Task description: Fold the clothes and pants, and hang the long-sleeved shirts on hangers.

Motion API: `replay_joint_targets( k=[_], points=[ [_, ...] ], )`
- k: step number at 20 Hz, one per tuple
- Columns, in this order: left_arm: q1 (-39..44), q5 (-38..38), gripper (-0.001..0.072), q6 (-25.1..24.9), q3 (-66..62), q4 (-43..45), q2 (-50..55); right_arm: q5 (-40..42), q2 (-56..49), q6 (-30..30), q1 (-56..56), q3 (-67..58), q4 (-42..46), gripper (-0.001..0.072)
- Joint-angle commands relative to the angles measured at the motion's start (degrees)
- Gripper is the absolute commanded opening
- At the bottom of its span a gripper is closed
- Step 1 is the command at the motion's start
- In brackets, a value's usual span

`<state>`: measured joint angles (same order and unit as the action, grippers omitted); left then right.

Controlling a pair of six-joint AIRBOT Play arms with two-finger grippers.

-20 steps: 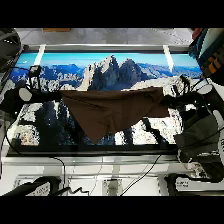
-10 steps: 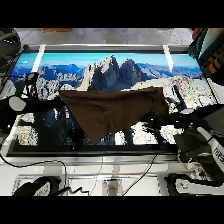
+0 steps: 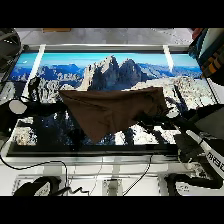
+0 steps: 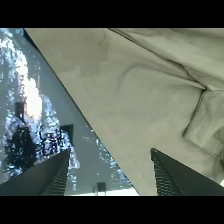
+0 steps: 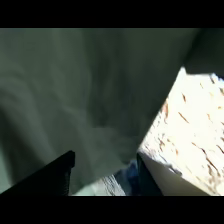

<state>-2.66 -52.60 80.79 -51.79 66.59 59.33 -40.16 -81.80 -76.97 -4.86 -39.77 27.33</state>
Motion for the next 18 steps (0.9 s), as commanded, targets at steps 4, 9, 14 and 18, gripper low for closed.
replay_joint_targets(
  k=[4, 9, 14, 18],
  points=[
    [0.0, -0.7, 0.0540, 0.0, 1.7, -0.3, 0.0, 6.8, -1.2, -1.4, -1.4, 0.1, 0.4, 0.0263],
    [0.1, -5.4, 0.0540, 3.0, 7.0, -3.0, 0.0, 7.8, -1.5, -1.4, -2.6, -0.1, 0.5, 0.0011],
    [5.6, -6.1, 0.0540, 2.8, 17.2, -13.9, 0.0, 7.6, -1.5, -1.4, -2.6, -0.1, 0.5, 0.0011],
    [16.0, 5.5, 0.0540, 2.7, 22.5, -14.2, 0.3, 7.8, -1.5, -1.4, -2.6, -0.1, 0.4, 0.0012]
  ],
)
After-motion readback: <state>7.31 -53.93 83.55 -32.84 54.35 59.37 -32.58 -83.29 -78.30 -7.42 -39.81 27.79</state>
